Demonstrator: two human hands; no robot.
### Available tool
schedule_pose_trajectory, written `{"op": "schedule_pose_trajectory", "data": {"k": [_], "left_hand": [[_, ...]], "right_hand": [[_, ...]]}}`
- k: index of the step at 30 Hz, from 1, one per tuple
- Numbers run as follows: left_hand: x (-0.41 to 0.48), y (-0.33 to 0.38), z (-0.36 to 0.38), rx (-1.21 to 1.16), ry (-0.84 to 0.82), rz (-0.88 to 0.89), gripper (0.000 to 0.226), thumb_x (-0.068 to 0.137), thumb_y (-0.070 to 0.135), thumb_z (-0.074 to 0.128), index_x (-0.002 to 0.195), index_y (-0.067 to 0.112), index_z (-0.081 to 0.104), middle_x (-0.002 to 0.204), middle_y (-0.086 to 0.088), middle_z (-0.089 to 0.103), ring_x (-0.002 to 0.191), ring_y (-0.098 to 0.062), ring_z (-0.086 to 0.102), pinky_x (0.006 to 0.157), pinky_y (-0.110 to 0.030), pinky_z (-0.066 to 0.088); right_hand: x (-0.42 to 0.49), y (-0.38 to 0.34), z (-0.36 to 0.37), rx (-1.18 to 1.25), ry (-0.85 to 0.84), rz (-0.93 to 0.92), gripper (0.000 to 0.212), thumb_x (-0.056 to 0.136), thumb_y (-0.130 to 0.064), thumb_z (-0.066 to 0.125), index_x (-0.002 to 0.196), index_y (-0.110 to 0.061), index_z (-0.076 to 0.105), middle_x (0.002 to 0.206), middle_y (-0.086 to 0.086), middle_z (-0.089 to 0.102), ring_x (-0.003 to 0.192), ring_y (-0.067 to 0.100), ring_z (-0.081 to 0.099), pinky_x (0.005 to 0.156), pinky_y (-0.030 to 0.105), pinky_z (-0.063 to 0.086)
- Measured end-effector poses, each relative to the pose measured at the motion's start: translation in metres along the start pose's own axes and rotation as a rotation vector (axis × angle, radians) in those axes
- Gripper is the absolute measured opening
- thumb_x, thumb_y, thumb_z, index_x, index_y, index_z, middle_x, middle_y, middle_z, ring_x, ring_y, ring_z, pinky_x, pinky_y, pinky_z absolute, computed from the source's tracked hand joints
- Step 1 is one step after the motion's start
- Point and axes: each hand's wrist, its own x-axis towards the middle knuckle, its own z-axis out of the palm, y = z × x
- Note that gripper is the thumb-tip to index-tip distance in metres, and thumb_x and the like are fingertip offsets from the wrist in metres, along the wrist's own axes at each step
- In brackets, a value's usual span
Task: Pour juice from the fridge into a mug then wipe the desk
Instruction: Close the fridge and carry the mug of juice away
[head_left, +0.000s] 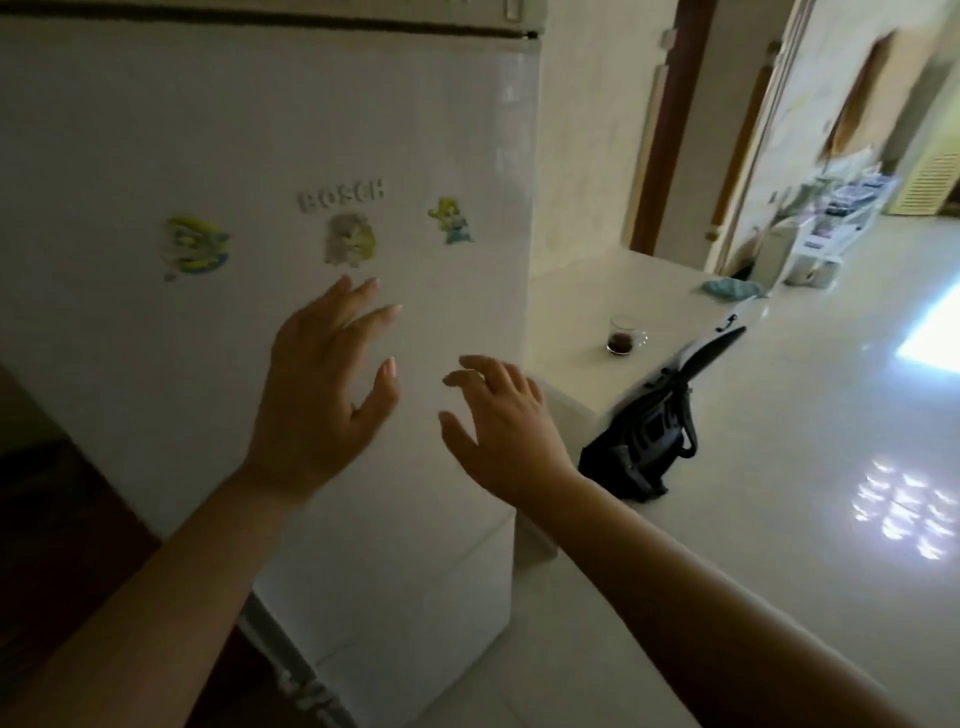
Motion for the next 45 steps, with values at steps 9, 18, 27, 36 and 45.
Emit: {"op": "schedule_pose_trajectory", "data": {"k": [9,18,27,36,45], "left_hand": [[0.034,0.112,0.162,-0.343,-0.189,-0.165,0.048,0.093,0.036,0.041,0.126,0.003,0.053,0.129,-0.015,0.056,0.121,-0.024,0.051,0.103,-0.04,0.04],[0.091,0.235,0.292,-0.665,-0.303,-0.346,0.05,0.089,0.041,0.04,0.124,0.008,0.053,0.111,-0.011,0.061,0.086,0.009,0.046,0.079,-0.006,0.04],[0.15,0.263,0.429,-0.721,-0.371,-0.414,0.049,0.087,0.046,0.039,0.121,0.015,0.053,0.115,0.01,0.053,0.108,0.005,0.047,0.091,-0.003,0.033],[0.215,0.248,0.57,-0.666,-0.334,-0.554,0.04,0.085,0.044,0.041,0.116,0.023,0.054,0.114,0.009,0.056,0.11,-0.006,0.052,0.094,-0.025,0.042],[0.24,0.225,0.653,-0.51,-0.348,-0.763,0.035,0.086,0.031,0.05,0.119,0.018,0.054,0.114,0.011,0.053,0.108,-0.005,0.05,0.094,-0.023,0.041]], "right_hand": [[-0.054,0.211,-0.076,-0.038,-0.065,0.239,0.033,0.092,-0.042,0.045,0.122,-0.029,0.048,0.134,-0.006,0.045,0.128,0.016,0.036,0.11,0.038,0.024],[-0.085,0.371,-0.135,0.002,-0.155,0.391,0.029,0.093,-0.037,0.047,0.121,-0.029,0.051,0.13,-0.004,0.05,0.123,0.016,0.042,0.109,0.041,0.032],[-0.05,0.502,-0.132,0.026,-0.187,0.434,0.028,0.093,-0.036,0.047,0.12,-0.029,0.052,0.129,-0.004,0.051,0.12,0.014,0.044,0.106,0.037,0.035],[0.046,0.627,-0.121,0.065,-0.222,0.408,0.029,0.094,-0.033,0.046,0.122,-0.026,0.052,0.126,-0.003,0.053,0.119,0.015,0.044,0.104,0.034,0.031],[0.138,0.729,-0.088,0.169,-0.37,0.312,0.028,0.093,-0.032,0.048,0.12,-0.026,0.053,0.127,-0.003,0.052,0.12,0.017,0.043,0.105,0.042,0.035]]}}
